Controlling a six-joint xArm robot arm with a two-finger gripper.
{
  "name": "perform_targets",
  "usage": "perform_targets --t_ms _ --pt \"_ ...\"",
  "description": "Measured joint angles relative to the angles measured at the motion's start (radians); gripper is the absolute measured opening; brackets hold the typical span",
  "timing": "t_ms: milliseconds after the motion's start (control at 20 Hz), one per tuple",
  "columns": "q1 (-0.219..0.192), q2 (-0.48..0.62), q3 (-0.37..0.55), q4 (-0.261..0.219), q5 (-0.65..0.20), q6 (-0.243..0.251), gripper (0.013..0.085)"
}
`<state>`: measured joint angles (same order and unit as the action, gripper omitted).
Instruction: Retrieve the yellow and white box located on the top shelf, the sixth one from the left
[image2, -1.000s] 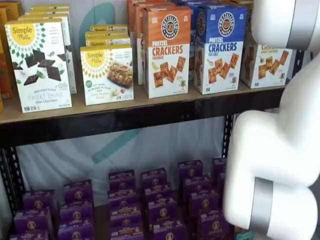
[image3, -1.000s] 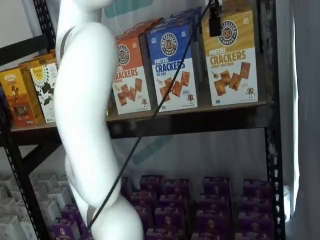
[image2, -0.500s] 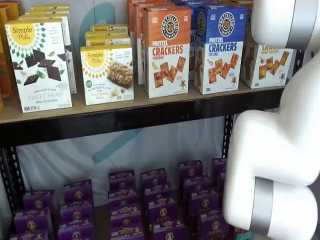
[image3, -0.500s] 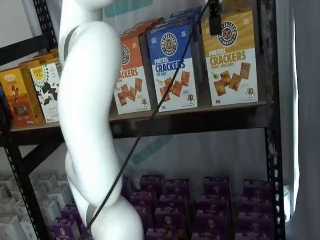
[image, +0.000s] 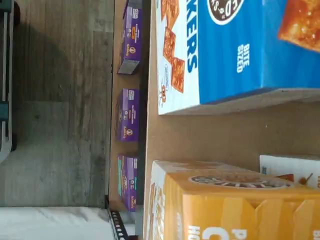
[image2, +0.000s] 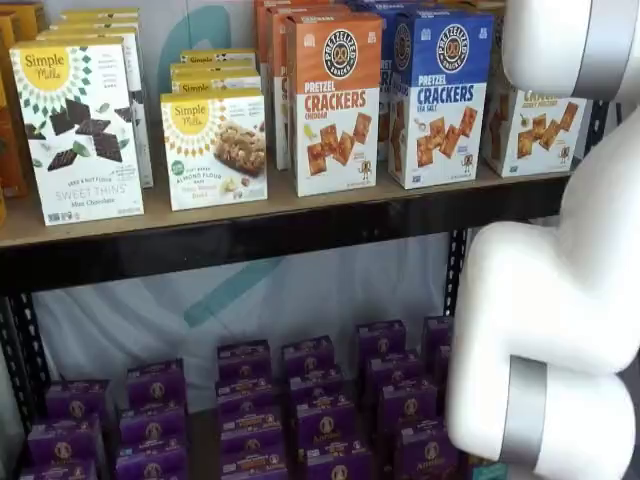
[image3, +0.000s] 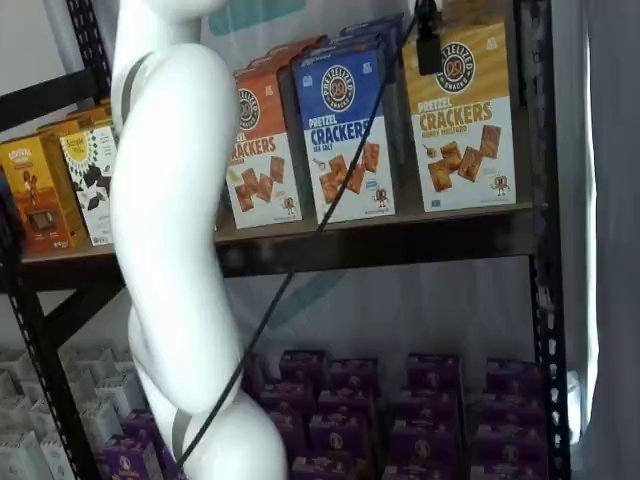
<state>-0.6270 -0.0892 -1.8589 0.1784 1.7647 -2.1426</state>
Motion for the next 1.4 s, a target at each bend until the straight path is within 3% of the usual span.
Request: perform_targets --t_ms 850,1050,1400 --pt "0.003 -0.016 0.020 -0.004 -0.015 -0.001 0.0850" --pt "0.001 -0.017 0.014 -0.005 -0.008 -0.002 0.0730" --pt "-0.004 -0.018 0.013 -0.004 -0.005 -0.006 0.0730"
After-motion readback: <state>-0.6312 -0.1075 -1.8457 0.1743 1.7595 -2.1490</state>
